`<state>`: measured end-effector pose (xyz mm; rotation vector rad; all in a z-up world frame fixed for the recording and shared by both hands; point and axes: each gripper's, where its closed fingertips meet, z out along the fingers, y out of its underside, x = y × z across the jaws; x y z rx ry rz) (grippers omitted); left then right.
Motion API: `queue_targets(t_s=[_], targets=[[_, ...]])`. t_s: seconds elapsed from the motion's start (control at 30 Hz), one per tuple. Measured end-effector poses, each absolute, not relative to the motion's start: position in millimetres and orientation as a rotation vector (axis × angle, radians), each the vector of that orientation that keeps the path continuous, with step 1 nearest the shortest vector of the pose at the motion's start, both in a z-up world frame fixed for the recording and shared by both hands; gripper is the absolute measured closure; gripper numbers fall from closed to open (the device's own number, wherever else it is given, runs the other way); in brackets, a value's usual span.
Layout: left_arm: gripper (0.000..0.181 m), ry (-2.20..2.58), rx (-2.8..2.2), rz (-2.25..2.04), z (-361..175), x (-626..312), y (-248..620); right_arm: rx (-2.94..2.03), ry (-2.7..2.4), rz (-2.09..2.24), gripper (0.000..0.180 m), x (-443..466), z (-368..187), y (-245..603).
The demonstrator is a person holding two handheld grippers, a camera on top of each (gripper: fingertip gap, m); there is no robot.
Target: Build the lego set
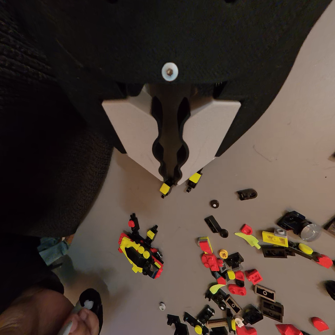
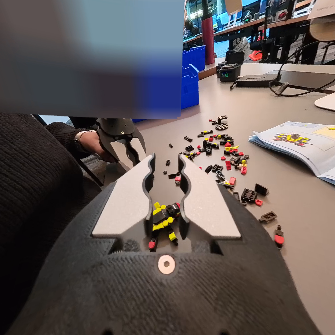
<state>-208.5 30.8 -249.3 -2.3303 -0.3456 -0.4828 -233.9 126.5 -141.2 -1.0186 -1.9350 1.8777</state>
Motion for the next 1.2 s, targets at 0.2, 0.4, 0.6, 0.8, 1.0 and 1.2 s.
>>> queue_targets(t_s=[0.2,0.4,0.6,0.8,1.0,1.2], targets=[[0.173,-0.333,-2.334,-0.481,-249.1,-206.8,30.3,-1.04,-1.885,1.92,0.157,-233.6,-134.9,132.1],[0.17,-0.317,-2.341,-0.464,-248.5,-205.6,29.6,-1.027,-1.882,1.905,0.156,-231.6,-133.2,133.8],[0.16,-0.311,-2.292,-0.367,-238.4,-215.7,32.8,-1.001,-1.932,1.776,0.156,-226.9,-134.0,152.5],[0.15,-0.34,-2.115,-0.402,-206.4,-212.8,56.7,-0.9,-2.322,1.41,0.167,-196.4,-187.3,156.7],[0.138,-0.253,-2.09,-0.488,-196.7,-190.3,104.8,-0.798,-2.541,1.307,0.173,-180.5,-217.2,141.2],[0.14,-0.097,-2.215,-0.392,-213.1,-183.5,139.3,-0.717,-2.568,1.109,0.168,-183.1,-229.2,144.3]])
